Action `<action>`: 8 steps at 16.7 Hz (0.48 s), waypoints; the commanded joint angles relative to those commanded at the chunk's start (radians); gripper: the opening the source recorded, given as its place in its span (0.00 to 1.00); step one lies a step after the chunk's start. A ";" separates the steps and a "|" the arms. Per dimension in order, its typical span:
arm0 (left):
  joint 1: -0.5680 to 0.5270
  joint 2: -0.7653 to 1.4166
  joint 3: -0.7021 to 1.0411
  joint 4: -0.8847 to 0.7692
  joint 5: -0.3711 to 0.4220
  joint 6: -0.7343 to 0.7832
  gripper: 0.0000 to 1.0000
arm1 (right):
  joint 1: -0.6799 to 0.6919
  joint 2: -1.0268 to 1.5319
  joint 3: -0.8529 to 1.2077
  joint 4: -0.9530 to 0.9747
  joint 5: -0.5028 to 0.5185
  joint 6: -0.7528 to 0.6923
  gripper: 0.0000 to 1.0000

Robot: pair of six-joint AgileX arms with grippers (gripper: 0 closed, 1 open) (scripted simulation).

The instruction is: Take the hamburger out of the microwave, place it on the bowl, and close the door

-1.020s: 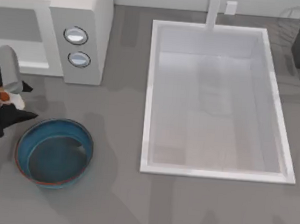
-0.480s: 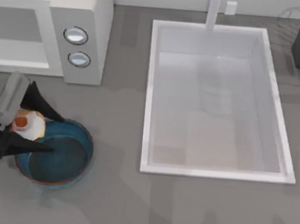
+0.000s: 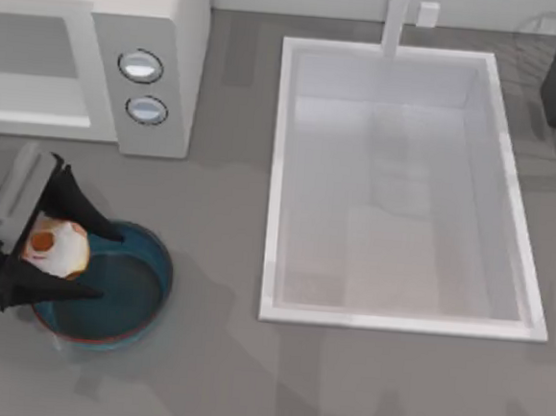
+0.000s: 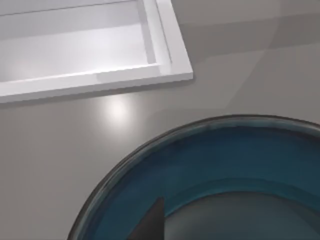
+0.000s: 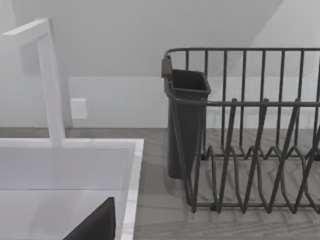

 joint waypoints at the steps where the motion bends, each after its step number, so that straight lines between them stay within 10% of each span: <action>1: 0.007 -0.004 0.006 0.006 -0.002 0.000 0.00 | 0.000 0.000 0.000 0.000 0.000 0.000 1.00; 8: -0.066 0.002 -0.065 0.197 0.029 -0.133 0.00 | 0.000 0.000 0.000 0.000 0.000 0.000 1.00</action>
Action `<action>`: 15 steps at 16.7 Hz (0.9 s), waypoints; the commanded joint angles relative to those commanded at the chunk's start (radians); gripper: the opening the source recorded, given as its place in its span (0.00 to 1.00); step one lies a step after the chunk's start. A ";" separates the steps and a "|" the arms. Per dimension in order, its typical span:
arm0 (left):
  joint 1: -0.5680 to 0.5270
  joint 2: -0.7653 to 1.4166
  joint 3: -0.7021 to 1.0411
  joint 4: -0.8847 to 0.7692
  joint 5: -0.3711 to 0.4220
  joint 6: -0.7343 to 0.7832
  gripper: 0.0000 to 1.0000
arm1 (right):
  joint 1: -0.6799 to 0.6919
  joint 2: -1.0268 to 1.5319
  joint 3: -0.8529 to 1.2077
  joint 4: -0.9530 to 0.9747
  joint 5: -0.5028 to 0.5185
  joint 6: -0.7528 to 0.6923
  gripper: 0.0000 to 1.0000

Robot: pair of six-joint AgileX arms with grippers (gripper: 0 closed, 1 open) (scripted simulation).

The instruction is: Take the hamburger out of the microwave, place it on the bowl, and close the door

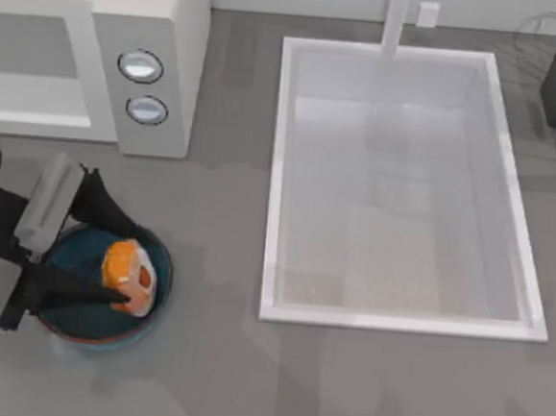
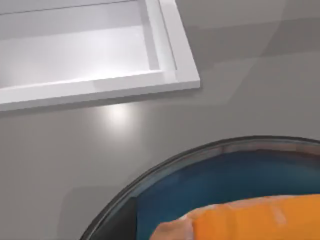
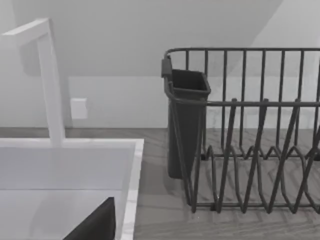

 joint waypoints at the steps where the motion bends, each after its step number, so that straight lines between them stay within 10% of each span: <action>1: -0.015 0.002 -0.014 0.040 0.007 -0.027 0.00 | 0.000 0.000 0.000 0.000 0.000 0.000 1.00; 8: -0.045 0.006 -0.044 0.110 0.020 -0.081 0.00 | 0.000 0.000 0.000 0.000 0.000 0.000 1.00; 15: -0.045 0.006 -0.044 0.110 0.020 -0.081 0.53 | 0.000 0.000 0.000 0.000 0.000 0.000 1.00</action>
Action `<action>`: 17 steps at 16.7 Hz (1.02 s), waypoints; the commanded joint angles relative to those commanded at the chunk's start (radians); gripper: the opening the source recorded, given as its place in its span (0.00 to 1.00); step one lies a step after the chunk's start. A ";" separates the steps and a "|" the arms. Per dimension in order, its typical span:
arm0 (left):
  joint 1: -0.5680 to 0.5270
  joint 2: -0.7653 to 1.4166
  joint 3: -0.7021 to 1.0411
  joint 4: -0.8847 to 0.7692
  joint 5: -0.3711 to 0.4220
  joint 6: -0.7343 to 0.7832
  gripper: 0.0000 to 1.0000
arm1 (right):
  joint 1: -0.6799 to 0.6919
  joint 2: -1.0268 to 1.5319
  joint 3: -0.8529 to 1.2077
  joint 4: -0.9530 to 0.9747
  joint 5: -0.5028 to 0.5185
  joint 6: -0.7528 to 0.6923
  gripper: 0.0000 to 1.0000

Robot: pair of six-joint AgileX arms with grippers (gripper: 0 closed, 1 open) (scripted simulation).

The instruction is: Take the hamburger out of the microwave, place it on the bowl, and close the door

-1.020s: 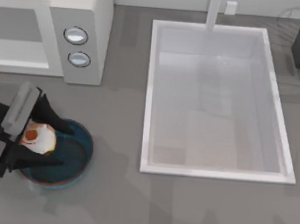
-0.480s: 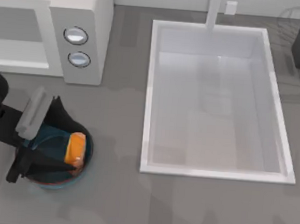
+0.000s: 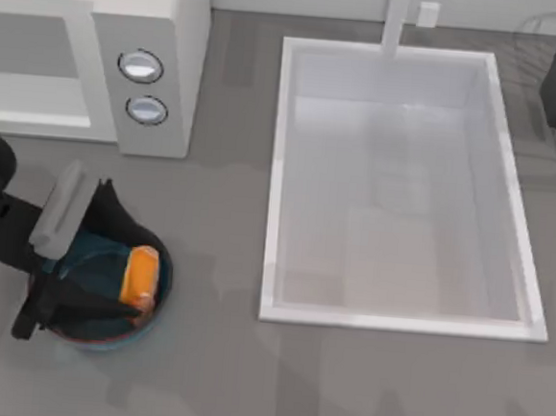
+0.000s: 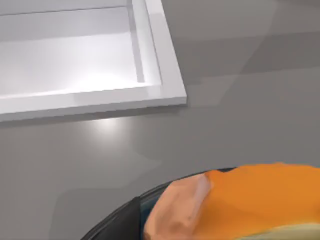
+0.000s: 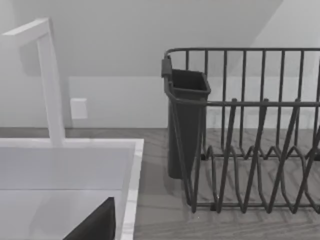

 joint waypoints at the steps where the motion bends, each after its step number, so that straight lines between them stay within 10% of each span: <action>1: 0.000 0.000 0.000 0.000 0.000 0.000 0.60 | 0.000 0.000 0.000 0.000 0.000 0.000 1.00; 6: 0.000 0.000 0.000 0.000 0.000 0.000 0.98 | 0.000 0.000 0.000 0.000 0.000 0.000 1.00; 17: 0.011 -0.051 0.009 -0.070 -0.010 -0.013 1.00 | 0.000 0.000 0.000 0.000 0.000 0.000 1.00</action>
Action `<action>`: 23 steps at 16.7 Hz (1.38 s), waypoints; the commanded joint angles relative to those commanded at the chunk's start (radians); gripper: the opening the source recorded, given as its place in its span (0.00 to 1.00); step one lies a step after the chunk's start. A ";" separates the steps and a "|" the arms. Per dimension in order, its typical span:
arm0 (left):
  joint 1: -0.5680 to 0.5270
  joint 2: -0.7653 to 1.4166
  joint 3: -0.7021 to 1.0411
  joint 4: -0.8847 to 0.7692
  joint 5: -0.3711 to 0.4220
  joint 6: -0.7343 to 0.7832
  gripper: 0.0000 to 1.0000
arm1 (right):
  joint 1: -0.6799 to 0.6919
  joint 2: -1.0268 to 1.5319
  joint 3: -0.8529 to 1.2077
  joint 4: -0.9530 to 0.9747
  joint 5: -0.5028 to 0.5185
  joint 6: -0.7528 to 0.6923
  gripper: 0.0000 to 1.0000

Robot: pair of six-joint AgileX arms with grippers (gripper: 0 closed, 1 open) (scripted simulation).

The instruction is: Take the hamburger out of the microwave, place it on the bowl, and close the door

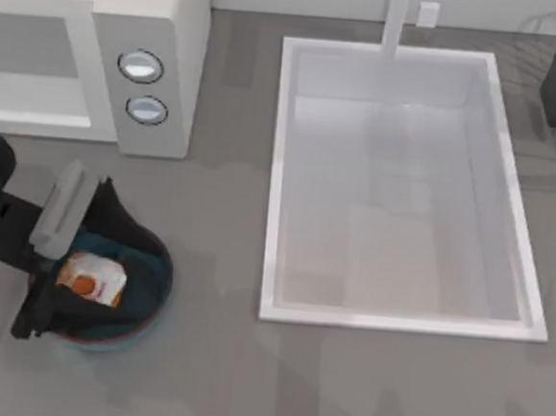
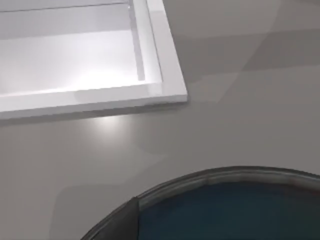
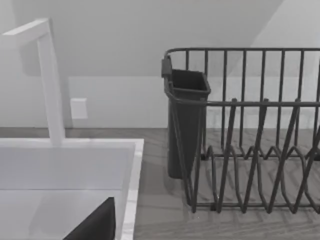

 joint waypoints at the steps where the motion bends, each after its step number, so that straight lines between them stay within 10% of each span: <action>1: 0.001 -0.021 -0.008 0.018 -0.016 -0.020 1.00 | 0.000 0.000 0.000 0.000 0.000 0.000 1.00; 7: 0.005 -0.367 -0.128 0.257 -0.239 -0.357 1.00 | 0.000 0.000 0.000 0.000 0.000 0.000 1.00; 23: -0.021 -1.982 -0.963 0.883 -1.060 -1.891 1.00 | 0.000 0.000 0.000 0.000 0.000 0.000 1.00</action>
